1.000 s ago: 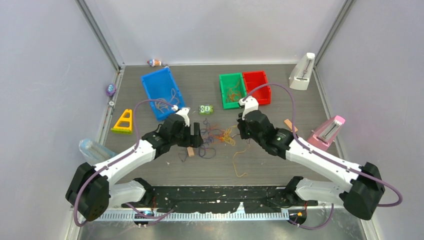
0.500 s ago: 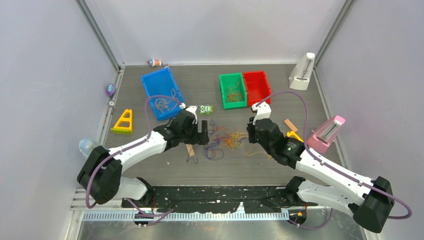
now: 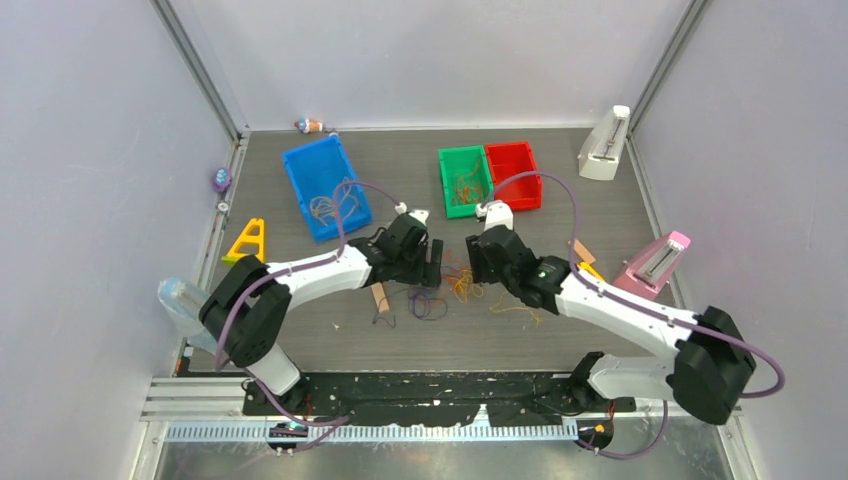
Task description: Untangle the cables
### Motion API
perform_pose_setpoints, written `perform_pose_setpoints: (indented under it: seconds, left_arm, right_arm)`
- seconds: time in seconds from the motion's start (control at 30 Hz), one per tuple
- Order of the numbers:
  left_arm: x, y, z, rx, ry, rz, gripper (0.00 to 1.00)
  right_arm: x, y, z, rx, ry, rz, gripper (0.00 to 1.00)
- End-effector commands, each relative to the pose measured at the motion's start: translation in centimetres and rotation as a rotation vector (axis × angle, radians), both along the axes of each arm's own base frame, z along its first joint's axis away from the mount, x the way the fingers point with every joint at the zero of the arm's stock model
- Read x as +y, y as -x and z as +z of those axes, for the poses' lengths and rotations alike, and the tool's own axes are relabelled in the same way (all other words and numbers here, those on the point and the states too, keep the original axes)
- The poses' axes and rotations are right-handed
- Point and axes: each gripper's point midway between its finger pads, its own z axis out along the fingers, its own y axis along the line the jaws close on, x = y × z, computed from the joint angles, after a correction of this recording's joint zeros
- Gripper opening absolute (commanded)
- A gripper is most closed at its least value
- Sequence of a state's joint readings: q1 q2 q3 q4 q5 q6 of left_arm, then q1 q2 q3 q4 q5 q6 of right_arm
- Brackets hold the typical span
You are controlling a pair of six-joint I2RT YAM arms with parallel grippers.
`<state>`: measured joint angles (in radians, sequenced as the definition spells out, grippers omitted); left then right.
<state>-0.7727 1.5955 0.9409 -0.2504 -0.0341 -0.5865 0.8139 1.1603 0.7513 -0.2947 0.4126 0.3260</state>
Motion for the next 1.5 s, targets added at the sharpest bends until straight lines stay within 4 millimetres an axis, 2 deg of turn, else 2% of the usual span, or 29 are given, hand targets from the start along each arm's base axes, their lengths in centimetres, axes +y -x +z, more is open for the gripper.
perform_pose_setpoints:
  seconds: [0.0,0.2,0.3,0.5,0.73,0.8,0.87,0.9,0.97,1.1,1.37,1.47]
  left_arm:
    - [-1.2,-1.7,0.5,-0.046,0.013,-0.008,0.76]
    - [-1.5,-2.2,-0.3,-0.045,-0.005,-0.013,0.63]
    - [-1.6,-2.4,-0.7,-0.040,-0.012,-0.015,0.60]
    - [-1.7,-2.6,-1.1,-0.039,-0.015,-0.016,0.48]
    - [-1.8,-2.6,-1.1,-0.046,-0.012,-0.026,0.14]
    - [-1.9,-2.6,-0.9,-0.053,-0.001,-0.028,0.01]
    - [-2.0,-2.6,-0.7,-0.062,0.011,-0.028,0.00]
    - [-2.0,-2.6,-0.6,-0.064,0.016,-0.027,0.00]
    - [-1.8,-2.6,-0.3,-0.077,0.023,-0.019,0.00]
    - [-0.8,-2.5,0.3,-0.105,0.001,-0.009,0.00]
    - [3.3,-2.7,1.8,-0.147,0.021,0.076,0.00]
    - [5.3,-2.7,2.1,-0.166,0.003,0.121,0.00]
  right_arm:
    - [2.3,-1.3,0.8,0.037,-0.044,0.009,0.60]
    - [4.0,-2.5,-1.5,0.117,-0.092,0.005,0.60]
    - [4.6,-3.1,-2.3,0.141,-0.143,0.006,0.60]
    - [4.2,-3.3,-5.5,0.222,-0.196,-0.013,0.59]
    - [3.8,-2.9,-8.2,0.284,-0.205,-0.016,0.53]
    - [4.0,-2.6,-8.8,0.306,-0.220,-0.003,0.48]
    - [3.9,-2.3,-9.1,0.323,-0.236,-0.002,0.34]
    - [4.1,-1.9,-9.1,0.340,-0.254,0.010,0.22]
    - [3.6,-1.9,-8.7,0.337,-0.269,-0.005,0.08]
    - [0.7,-2.4,-7.1,0.296,-0.279,-0.087,0.05]
    - [-7.7,-3.0,-3.0,0.142,-0.250,-0.293,0.05]
    - [-11.4,-2.9,-1.5,0.066,-0.213,-0.423,0.05]
